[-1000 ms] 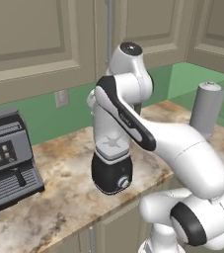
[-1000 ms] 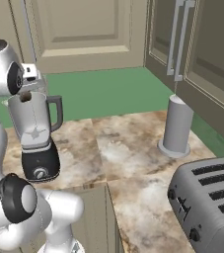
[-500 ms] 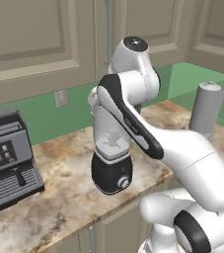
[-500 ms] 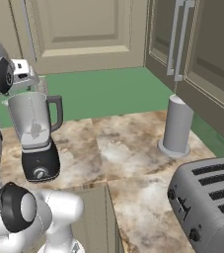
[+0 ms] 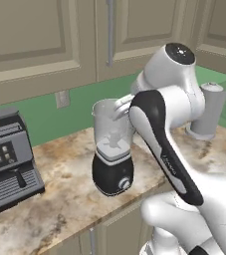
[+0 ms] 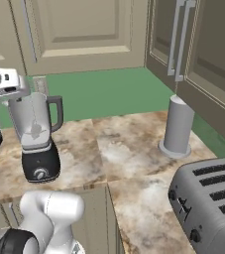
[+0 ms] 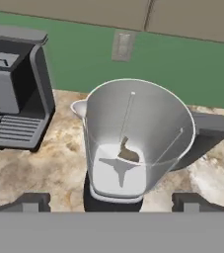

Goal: Grab the garlic and onion from the fridge, place them in the blender, close the lid, and turn on the blender to create a marinade.

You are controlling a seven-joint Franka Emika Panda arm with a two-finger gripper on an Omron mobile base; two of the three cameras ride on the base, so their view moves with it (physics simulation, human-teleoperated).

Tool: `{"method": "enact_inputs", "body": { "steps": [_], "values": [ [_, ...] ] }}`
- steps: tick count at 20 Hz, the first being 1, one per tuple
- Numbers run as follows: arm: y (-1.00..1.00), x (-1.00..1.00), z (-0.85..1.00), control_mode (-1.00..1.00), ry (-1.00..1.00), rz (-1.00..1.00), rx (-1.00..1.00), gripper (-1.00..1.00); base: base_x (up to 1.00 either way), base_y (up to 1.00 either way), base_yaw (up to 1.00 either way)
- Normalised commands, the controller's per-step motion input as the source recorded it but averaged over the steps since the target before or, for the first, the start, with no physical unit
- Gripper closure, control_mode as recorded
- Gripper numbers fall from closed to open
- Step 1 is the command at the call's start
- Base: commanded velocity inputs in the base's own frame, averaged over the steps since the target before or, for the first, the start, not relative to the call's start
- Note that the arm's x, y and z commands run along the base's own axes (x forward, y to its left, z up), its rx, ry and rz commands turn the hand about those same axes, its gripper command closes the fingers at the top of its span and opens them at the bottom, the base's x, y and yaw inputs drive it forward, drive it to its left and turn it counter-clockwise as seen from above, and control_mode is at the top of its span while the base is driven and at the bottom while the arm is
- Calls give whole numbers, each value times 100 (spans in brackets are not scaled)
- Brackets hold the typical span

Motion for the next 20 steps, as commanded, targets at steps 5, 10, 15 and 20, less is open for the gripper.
{"method": "enact_inputs", "body": {
  "steps": [5,10,15,20],
  "values": [
    [-43,-100,-52,-100,28,-5,1,-100,0,0,0],
    [-10,-33,-4,-100,0,0,0,-100,0,0,0],
    [0,0,0,-100,0,0,0,-100,0,0,0],
    [0,-11,0,100,0,0,0,-100,-34,0,0]
  ]
}}
